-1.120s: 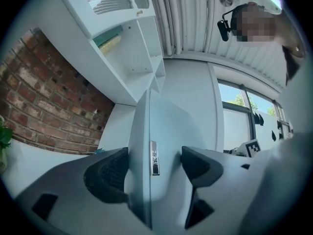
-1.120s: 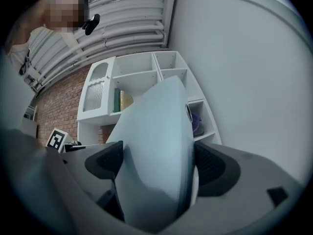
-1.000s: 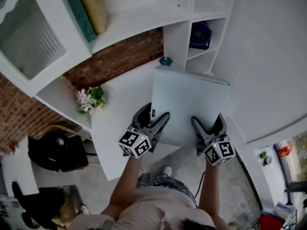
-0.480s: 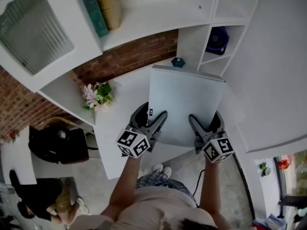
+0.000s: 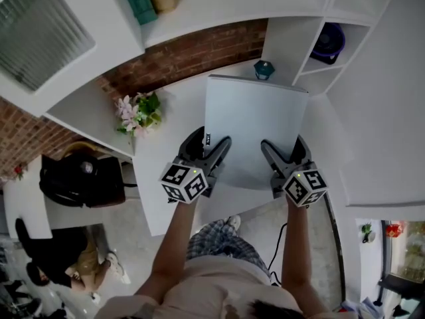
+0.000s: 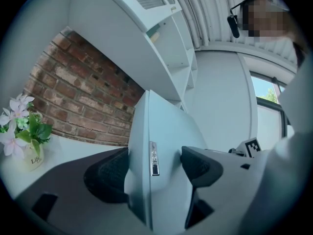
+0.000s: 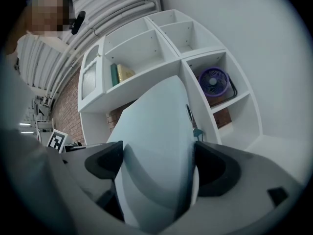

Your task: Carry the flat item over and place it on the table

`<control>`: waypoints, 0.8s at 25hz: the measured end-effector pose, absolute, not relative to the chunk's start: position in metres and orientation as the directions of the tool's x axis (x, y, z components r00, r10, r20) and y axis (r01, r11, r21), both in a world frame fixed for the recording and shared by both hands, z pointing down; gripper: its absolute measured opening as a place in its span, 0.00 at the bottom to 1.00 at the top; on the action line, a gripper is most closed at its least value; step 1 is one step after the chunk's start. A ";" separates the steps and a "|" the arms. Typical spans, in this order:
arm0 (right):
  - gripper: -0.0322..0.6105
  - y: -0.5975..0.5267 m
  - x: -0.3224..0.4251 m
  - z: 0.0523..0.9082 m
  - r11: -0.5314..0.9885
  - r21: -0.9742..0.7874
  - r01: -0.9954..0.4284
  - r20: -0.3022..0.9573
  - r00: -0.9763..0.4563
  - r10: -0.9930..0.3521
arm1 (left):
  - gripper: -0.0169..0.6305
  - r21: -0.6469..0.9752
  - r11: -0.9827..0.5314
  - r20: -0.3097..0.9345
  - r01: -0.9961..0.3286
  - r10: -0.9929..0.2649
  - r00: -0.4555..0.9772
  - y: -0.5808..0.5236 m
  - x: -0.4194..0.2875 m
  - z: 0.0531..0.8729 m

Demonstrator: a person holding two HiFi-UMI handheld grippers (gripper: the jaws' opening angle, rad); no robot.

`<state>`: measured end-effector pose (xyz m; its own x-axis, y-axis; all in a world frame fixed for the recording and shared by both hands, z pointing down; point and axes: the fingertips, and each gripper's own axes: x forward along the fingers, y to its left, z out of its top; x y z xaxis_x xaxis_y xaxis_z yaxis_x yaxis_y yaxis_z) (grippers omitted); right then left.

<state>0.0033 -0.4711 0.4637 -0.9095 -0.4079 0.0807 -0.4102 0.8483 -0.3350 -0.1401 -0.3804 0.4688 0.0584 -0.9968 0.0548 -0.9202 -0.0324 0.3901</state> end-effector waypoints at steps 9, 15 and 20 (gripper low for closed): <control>0.77 -0.491 -0.042 0.527 0.826 -0.405 -0.391 0.235 -0.918 -0.319 | 0.55 0.450 0.079 0.181 -0.889 -0.983 0.004 -0.392 -0.177 0.530; 0.77 -0.498 -0.066 0.568 0.818 -0.417 -0.396 0.343 -0.902 -0.262 | 0.55 0.485 0.153 0.275 -0.861 -0.961 -0.017 -0.397 -0.197 0.571; 0.77 -0.502 -0.080 0.601 0.799 -0.436 -0.414 0.435 -0.874 -0.216 | 0.55 0.523 0.199 0.353 -0.829 -0.936 -0.001 -0.399 -0.207 0.610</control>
